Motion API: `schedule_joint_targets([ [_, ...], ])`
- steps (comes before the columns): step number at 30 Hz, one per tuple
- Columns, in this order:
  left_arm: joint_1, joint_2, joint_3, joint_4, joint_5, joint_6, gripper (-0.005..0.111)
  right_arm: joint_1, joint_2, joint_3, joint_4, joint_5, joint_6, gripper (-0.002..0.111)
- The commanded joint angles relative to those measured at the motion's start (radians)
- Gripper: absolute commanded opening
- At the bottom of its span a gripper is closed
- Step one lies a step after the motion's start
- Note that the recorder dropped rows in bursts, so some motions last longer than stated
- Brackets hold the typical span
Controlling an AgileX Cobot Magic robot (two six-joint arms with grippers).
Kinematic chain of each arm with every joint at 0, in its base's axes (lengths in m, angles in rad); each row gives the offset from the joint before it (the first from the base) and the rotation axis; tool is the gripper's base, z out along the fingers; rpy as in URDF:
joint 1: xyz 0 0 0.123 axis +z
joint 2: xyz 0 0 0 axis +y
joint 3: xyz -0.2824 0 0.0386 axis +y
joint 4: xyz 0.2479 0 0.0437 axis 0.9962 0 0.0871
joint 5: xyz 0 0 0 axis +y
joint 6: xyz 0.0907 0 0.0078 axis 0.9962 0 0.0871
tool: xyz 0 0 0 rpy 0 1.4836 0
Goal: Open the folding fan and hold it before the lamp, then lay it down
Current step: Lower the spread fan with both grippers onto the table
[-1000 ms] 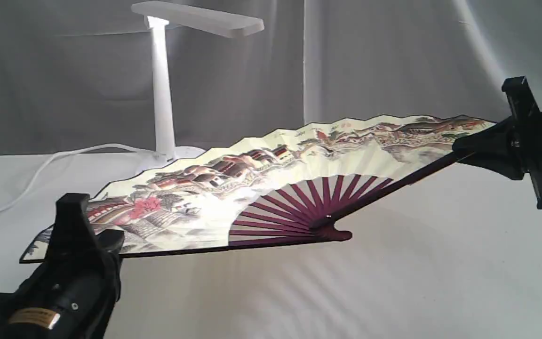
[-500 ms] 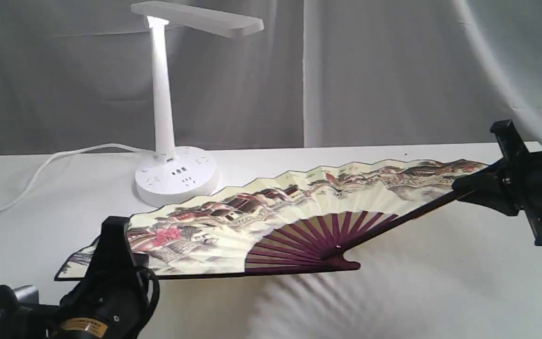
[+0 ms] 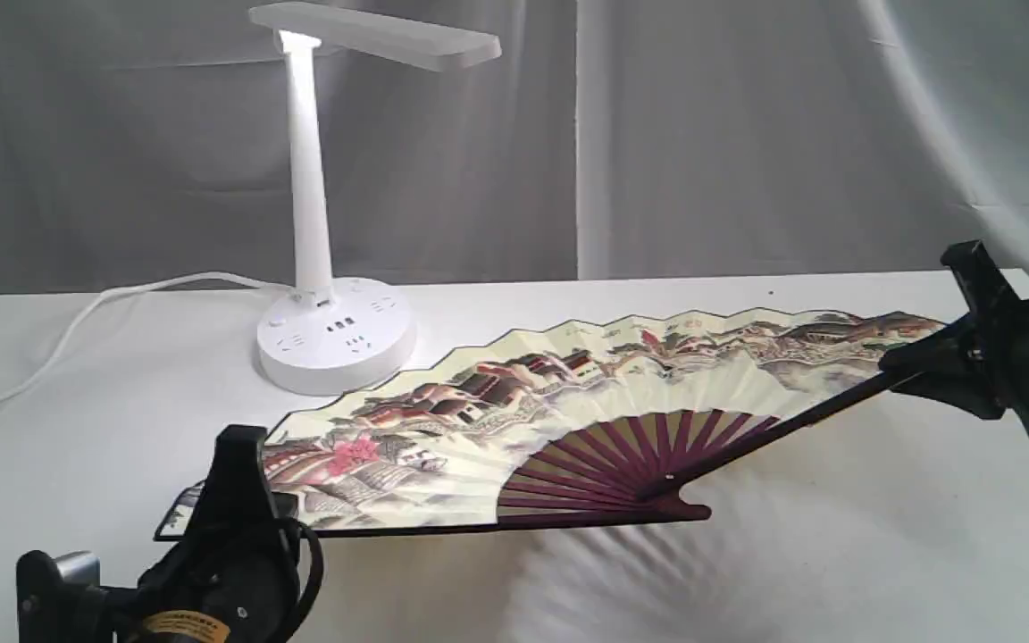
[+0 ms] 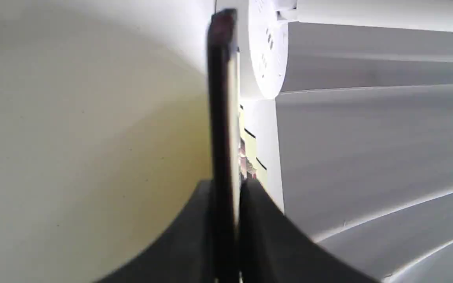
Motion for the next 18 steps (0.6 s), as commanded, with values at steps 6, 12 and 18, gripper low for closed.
schedule_joint_targets([
  [6, 0.005, -0.004, 0.000, 0.054, -0.021, 0.006, 0.006, -0.010, -0.002, 0.000, -0.093, -0.081, -0.035, 0.039],
  [12, 0.005, -0.004, 0.000, 0.051, 0.033, 0.006, 0.006, -0.010, -0.002, 0.000, -0.136, -0.067, -0.033, 0.049],
  [18, 0.005, 0.017, 0.000, 0.064, 0.063, 0.062, 0.006, -0.010, -0.004, 0.000, -0.217, -0.038, -0.006, 0.050],
])
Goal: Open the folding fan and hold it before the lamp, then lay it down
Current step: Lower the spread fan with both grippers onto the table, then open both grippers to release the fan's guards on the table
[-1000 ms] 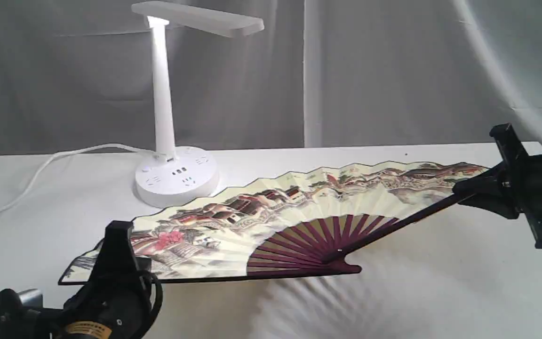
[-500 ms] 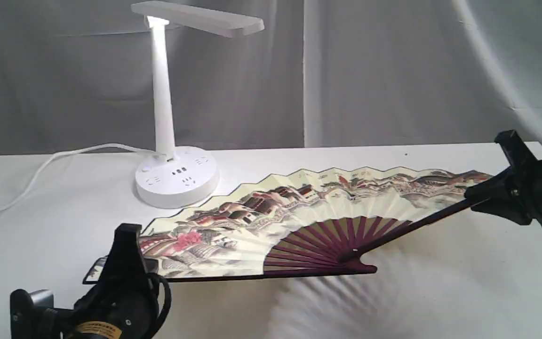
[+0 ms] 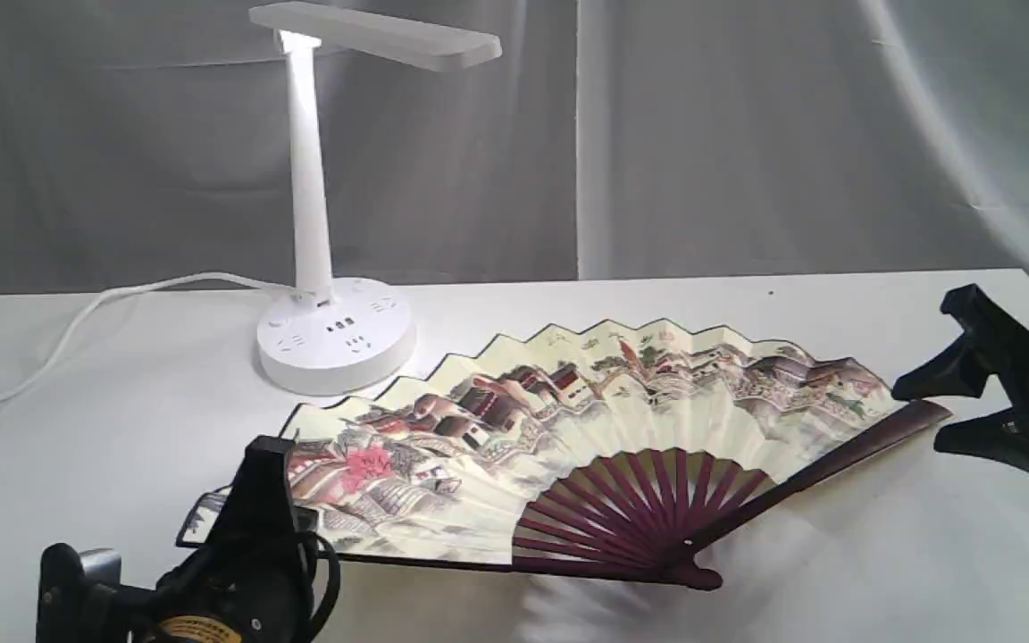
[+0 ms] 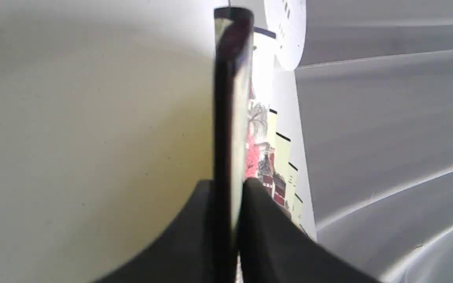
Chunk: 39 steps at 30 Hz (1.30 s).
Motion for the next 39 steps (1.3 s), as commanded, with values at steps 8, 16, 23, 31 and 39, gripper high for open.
schedule_joint_targets([
  [8, 0.001, 0.026, 0.000, 0.025, -0.014, 0.075, 0.026, -0.007, -0.046, 0.000, -0.088, 0.055, 0.003, 0.050],
  [16, 0.001, 0.026, 0.000, -0.022, 0.000, 0.255, 0.048, -0.007, -0.068, 0.000, -0.101, 0.095, -0.001, 0.049],
  [23, 0.001, 0.026, 0.002, -0.022, 0.071, 0.456, 0.060, -0.007, -0.068, 0.000, -0.110, 0.137, -0.001, 0.049],
  [31, 0.001, -0.042, 0.002, -0.030, 0.075, 0.797, 0.060, -0.005, -0.103, 0.000, -0.132, 0.151, -0.029, 0.043],
  [39, 0.001, -0.154, 0.002, -0.062, 0.123, 1.101, 0.060, -0.005, -0.157, 0.000, -0.155, 0.154, -0.069, 0.039],
])
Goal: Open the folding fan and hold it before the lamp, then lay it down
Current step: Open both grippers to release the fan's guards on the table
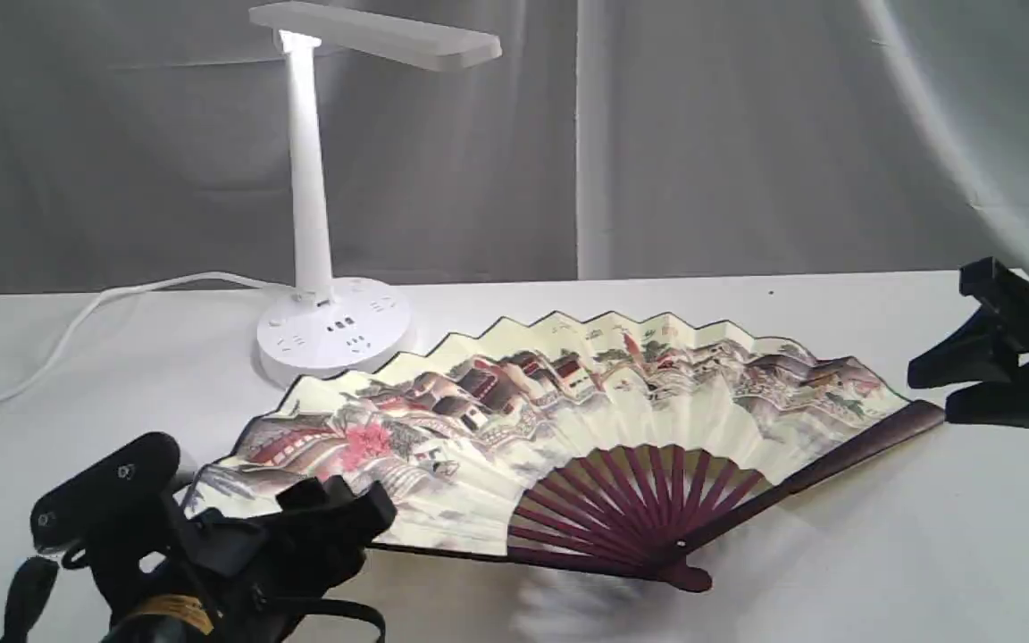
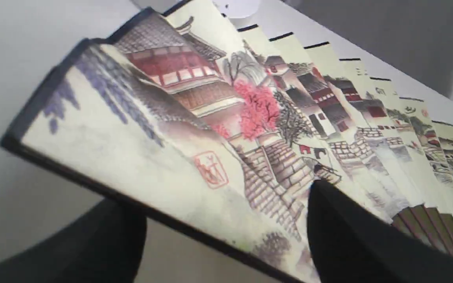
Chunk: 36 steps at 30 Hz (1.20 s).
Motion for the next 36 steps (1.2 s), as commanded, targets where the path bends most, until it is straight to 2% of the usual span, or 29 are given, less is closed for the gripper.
schedule_joint_targets([
  [1, 0.001, -0.047, 0.002, -0.054, 0.033, 0.131, 0.060, -0.001, -0.020, 0.000, -0.014, 0.018, -0.016, 0.039],
  [5, 0.001, -0.065, 0.002, -0.228, 0.076, 0.308, 0.060, -0.001, -0.020, 0.000, -0.034, 0.042, -0.016, 0.039],
  [8, 0.001, -0.065, 0.002, -0.289, 0.105, 0.404, 0.060, -0.001, -0.020, 0.000, -0.060, 0.049, -0.016, 0.039],
  [17, 0.001, -0.067, 0.002, -0.289, 0.179, 0.568, 0.060, -0.001, -0.020, 0.000, -0.079, 0.092, -0.016, 0.039],
  [22, 0.001, -0.076, -0.002, -0.279, 0.240, 0.729, 0.060, 0.000, -0.020, 0.000, -0.090, 0.122, -0.016, 0.038],
  [26, 0.001, -0.090, -0.002, -0.284, 0.257, 0.907, 0.060, 0.012, -0.020, 0.000, -0.116, 0.132, -0.016, 0.031],
  [31, 0.001, -0.113, -0.007, -0.338, 0.243, 1.127, 0.060, 0.049, -0.020, 0.000, -0.171, 0.133, -0.016, 0.016],
  [33, 0.001, -0.122, -0.012, -0.410, 0.226, 1.216, 0.057, 0.060, -0.020, 0.000, -0.176, 0.135, -0.016, 0.010],
  [36, 0.001, -0.131, -0.031, -0.532, 0.159, 1.314, 0.045, 0.062, -0.022, 0.000, -0.179, 0.139, -0.016, 0.000],
])
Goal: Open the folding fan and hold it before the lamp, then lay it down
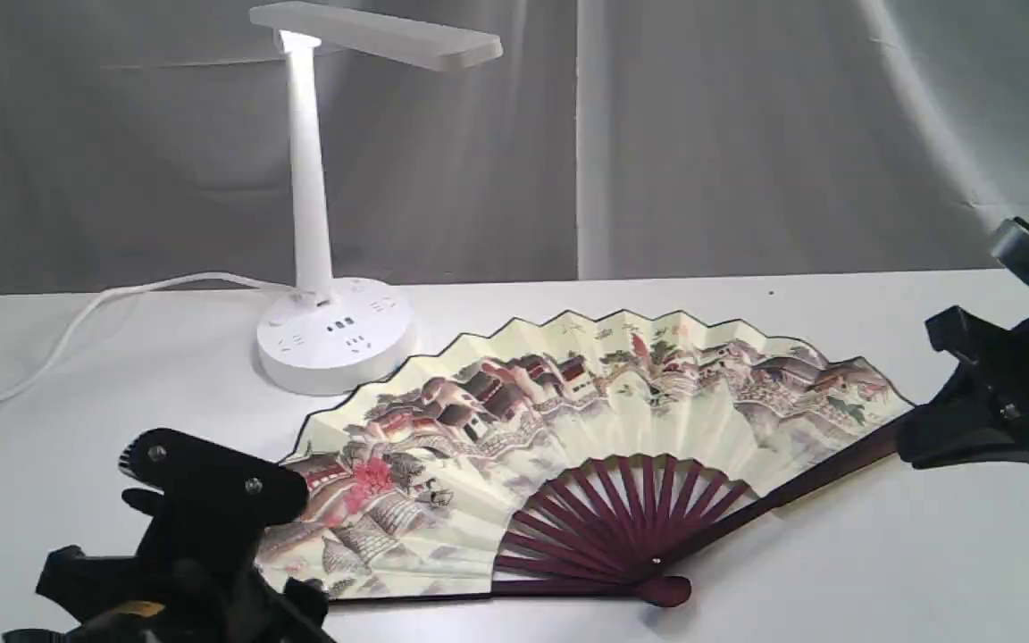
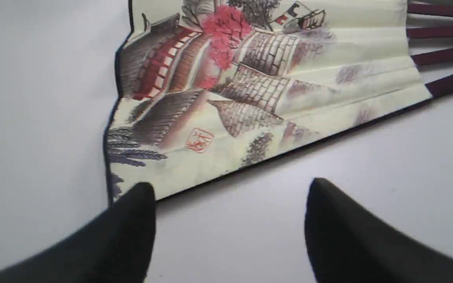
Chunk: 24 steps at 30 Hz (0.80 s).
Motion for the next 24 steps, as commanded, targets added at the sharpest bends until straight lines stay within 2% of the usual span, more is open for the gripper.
schedule_joint_targets([
  [1, 0.001, -0.020, -0.025, -0.145, -0.093, 0.115, 0.039, 0.004, -0.014, 0.000, -0.016, 0.008, -0.012, 0.000],
  [4, 0.001, -0.032, -0.047, -0.240, -0.121, 0.159, 0.016, 0.011, -0.034, 0.000, -0.044, -0.017, -0.008, 0.000],
  [6, 0.001, -0.033, -0.050, -0.241, -0.102, 0.163, 0.002, 0.013, -0.048, 0.000, -0.088, -0.046, 0.009, 0.000],
  [7, 0.001, -0.033, -0.050, -0.243, -0.084, 0.174, 0.000, 0.013, -0.060, 0.000, -0.099, -0.060, 0.016, 0.000],
  [9, 0.001, -0.033, -0.050, -0.279, -0.014, 0.179, 0.001, 0.013, -0.078, 0.000, -0.118, -0.093, 0.029, 0.000],
  [15, 0.001, -0.033, -0.099, -0.277, 0.413, 0.181, 0.001, 0.013, -0.088, 0.000, -0.138, -0.141, 0.059, 0.000],
  [17, 0.001, -0.033, -0.135, -0.277, 0.507, 0.238, 0.001, 0.013, -0.088, 0.000, -0.151, -0.141, 0.061, 0.000],
  [20, 0.001, -0.033, -0.191, -0.277, 0.555, 0.293, 0.001, 0.013, -0.088, 0.000, -0.156, -0.121, 0.061, 0.000],
  [24, 0.001, -0.033, -0.246, -0.277, 0.555, 0.382, 0.001, 0.013, -0.088, 0.000, -0.192, -0.107, 0.064, 0.000],
])
